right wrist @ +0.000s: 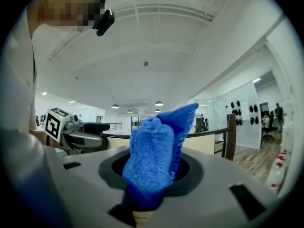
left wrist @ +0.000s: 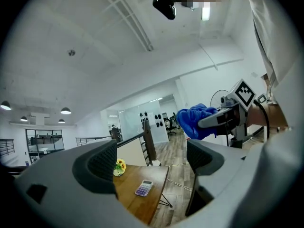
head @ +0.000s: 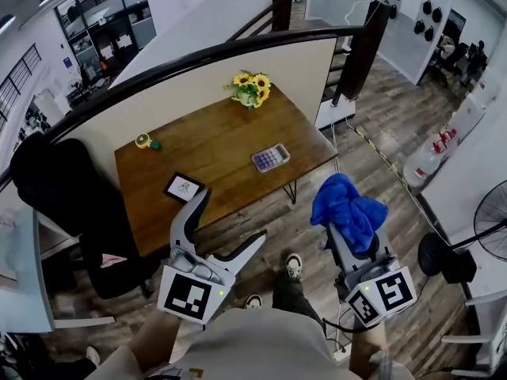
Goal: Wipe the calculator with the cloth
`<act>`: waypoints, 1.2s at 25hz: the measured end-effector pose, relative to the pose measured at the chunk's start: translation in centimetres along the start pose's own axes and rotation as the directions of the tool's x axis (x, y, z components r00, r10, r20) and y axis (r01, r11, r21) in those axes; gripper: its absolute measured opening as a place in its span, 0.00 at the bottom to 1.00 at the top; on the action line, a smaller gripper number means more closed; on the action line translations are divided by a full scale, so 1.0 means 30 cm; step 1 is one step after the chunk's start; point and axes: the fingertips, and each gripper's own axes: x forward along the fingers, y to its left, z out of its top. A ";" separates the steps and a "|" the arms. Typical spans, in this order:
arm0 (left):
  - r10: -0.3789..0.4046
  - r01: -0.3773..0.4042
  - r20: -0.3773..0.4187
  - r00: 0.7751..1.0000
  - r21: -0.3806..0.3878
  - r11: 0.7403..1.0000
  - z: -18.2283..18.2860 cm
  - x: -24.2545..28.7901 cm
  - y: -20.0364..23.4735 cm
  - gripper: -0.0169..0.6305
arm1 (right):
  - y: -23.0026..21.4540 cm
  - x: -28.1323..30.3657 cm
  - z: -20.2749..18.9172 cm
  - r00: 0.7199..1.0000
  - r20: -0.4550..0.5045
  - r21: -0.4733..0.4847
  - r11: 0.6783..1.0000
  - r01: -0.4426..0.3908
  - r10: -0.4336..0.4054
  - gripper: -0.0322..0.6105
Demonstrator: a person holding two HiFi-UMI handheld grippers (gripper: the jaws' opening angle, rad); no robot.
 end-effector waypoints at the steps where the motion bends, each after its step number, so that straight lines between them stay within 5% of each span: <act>1: 0.005 -0.005 0.002 1.000 0.001 1.000 -0.002 0.021 0.013 0.70 | -0.019 0.024 -0.002 1.000 -0.001 0.001 1.000 -0.002 0.002 0.27; 17: 0.090 -0.088 -0.034 0.995 0.056 0.995 -0.045 0.625 0.232 0.70 | -0.494 0.576 0.040 0.985 -0.010 -0.013 0.984 -0.175 0.175 0.27; 27: 0.182 -0.187 -0.107 0.977 -0.040 0.981 -0.129 0.997 0.371 0.70 | -0.785 0.954 0.020 0.945 -0.058 -0.005 0.947 -0.321 0.320 0.27; 30: 0.206 -0.208 -0.122 0.971 -0.003 0.978 -0.149 1.063 0.406 0.70 | -0.827 1.054 -0.001 0.929 -0.075 -0.002 0.932 -0.362 0.361 0.27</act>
